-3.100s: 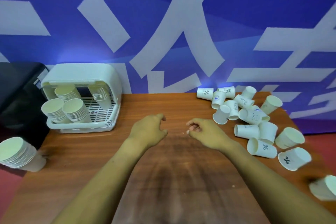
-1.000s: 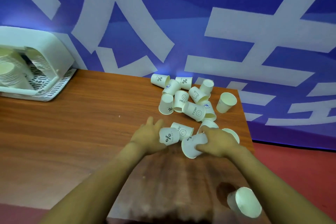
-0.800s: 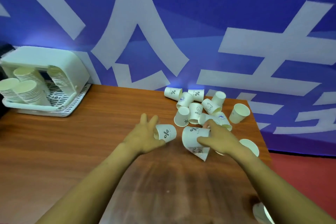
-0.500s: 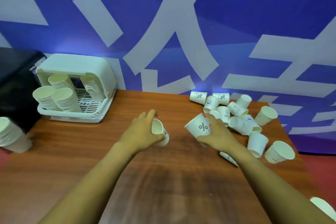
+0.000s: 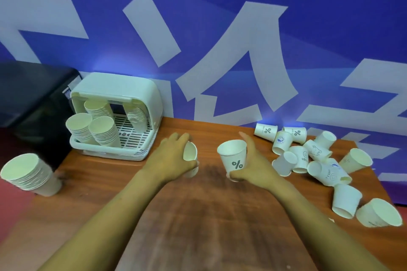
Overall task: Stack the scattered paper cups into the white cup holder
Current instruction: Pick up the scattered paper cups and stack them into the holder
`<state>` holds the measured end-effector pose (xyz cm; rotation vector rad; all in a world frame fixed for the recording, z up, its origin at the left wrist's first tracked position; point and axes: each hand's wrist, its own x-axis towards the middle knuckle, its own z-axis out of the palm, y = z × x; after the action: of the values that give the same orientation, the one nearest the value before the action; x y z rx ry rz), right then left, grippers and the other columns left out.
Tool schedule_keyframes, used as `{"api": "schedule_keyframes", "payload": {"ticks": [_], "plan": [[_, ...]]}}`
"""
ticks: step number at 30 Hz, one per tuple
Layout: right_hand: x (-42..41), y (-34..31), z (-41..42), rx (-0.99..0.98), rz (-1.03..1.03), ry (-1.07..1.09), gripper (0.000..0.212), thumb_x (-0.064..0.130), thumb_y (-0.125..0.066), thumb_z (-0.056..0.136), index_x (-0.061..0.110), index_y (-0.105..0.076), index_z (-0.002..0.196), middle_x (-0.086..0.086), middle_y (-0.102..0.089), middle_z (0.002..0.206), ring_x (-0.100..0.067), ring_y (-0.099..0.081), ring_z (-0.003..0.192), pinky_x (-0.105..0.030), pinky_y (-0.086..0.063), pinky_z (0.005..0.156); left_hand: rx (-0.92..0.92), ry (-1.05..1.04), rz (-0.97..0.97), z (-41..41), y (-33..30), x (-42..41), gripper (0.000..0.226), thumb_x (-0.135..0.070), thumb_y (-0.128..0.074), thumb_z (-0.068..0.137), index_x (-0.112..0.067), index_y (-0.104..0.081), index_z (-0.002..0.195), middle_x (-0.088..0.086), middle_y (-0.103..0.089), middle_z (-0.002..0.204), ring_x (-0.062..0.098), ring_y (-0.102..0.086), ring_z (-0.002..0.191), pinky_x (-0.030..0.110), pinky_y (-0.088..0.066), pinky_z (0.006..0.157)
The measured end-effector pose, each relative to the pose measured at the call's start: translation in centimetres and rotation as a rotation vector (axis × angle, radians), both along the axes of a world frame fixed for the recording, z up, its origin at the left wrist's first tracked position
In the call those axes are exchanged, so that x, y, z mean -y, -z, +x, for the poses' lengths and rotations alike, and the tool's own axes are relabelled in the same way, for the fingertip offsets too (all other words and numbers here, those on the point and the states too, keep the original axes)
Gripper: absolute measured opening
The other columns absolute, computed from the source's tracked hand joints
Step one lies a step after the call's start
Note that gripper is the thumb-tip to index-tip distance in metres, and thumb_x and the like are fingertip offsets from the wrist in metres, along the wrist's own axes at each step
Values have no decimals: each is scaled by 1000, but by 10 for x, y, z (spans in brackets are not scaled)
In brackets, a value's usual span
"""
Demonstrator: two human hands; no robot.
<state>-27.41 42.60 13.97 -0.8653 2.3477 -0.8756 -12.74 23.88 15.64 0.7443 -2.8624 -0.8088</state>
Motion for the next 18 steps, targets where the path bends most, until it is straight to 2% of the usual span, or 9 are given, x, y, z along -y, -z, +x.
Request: {"api": "schedule_keyframes", "payload": {"ticks": [2, 9, 14, 18], "plan": [[20, 5, -2, -5, -28, -21, 115, 32, -86, 58, 36, -13, 146, 9, -45, 131, -13, -53, 112, -26, -48, 84, 3, -26, -25, 2, 1, 15, 55, -44, -71, 75, -24, -50, 122, -1, -50, 120, 24, -49, 111, 36, -44, 93], [77, 15, 22, 25, 30, -54, 97, 45, -85, 57, 32, -28, 134, 10, -58, 109, -9, -59, 96, -31, -51, 82, 65, -66, -41, 28, 5, 69, 57, -45, -68, 76, -25, -48, 126, -1, -49, 126, 24, -48, 115, 35, -44, 92], [127, 7, 46, 42, -24, 34, 87, 47, -84, 62, 26, -33, 129, 10, -61, 103, -6, -61, 91, -22, -49, 70, 18, -25, -74, 48, 3, 125, 60, -47, -67, 78, -26, -46, 131, -3, -48, 130, 23, -48, 118, 34, -44, 91], [181, 12, 88, 44, -56, 121, 79, 47, -82, 64, 23, -37, 124, 8, -61, 101, -8, -62, 89, -28, -53, 73, -2, 18, -79, 80, -4, 184, 58, -47, -67, 79, -28, -47, 129, -5, -50, 130, 21, -49, 117, 36, -45, 91]]}}
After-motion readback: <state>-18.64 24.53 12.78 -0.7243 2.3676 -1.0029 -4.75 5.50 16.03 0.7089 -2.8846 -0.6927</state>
